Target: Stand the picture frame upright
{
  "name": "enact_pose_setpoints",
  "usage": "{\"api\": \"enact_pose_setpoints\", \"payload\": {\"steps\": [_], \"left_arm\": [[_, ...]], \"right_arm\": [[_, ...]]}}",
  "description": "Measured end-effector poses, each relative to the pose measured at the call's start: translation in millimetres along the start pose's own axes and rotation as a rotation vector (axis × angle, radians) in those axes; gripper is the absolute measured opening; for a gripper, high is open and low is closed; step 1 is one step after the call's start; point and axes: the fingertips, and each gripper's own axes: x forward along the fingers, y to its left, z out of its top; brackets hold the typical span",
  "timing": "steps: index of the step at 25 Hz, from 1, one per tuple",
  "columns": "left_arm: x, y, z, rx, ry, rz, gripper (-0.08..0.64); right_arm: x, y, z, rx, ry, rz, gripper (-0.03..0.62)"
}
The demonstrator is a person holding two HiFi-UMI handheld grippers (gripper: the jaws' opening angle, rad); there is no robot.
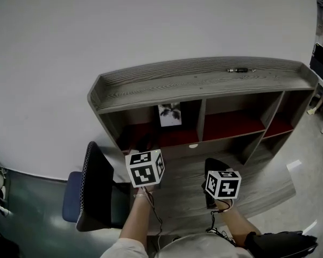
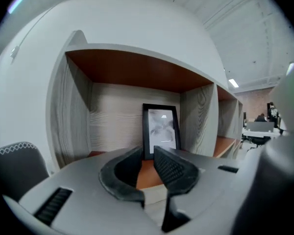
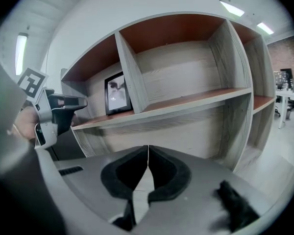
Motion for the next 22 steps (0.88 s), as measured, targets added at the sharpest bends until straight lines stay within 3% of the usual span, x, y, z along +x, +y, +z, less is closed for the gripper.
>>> {"api": "enact_pose_setpoints", "payload": {"steps": [3,13,22], "left_arm": [[-16.5,3.6,-12.2,-0.008,0.003,0.002,0.072],[-69.5,23.3,-78.6,-0.142,0.047,-0.030,0.012],[-86.9,3.9,-127.3,-0.139,0.124,-0.069,0.012]], "right_arm": [[-0.5,11.2,-5.1,-0.007,0.006,0.009,0.032],[-4.0,37.8,-24.5,-0.035,0.027,0.014,0.032],[-18.8,25.8,-39.8,-0.028,0.036,-0.041,0.032]]}}
